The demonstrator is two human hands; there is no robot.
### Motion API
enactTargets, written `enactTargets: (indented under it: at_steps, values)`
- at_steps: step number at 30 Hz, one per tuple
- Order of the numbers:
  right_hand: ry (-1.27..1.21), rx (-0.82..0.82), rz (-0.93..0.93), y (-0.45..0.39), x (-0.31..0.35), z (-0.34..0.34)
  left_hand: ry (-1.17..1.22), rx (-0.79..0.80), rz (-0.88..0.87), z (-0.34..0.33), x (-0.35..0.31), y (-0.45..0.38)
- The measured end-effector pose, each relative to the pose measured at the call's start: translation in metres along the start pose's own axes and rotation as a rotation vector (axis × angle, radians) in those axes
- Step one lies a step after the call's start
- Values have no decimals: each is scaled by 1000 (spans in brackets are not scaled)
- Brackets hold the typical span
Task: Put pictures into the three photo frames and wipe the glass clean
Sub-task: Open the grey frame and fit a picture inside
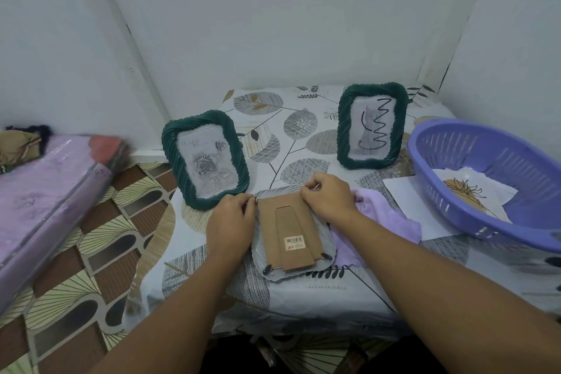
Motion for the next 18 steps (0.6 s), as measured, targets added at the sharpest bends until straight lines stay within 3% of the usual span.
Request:
enactTargets:
  at_steps: [13, 18]
  values:
    - [-18, 35, 65, 3, 0, 5, -6, -6, 11, 0, 0, 0]
    - [-223, 163, 135, 27, -7, 18, 45, 29, 2, 15, -6, -1]
Point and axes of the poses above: each hand's wrist, its own y-axis away from the middle knuckle, its own z-axis out of the back of the hand, x = y × z, the point moved 6 cm from there along -y, towards the middle knuckle, and after that the axes turned 9 degrees about -z, right-handed, at the moved point
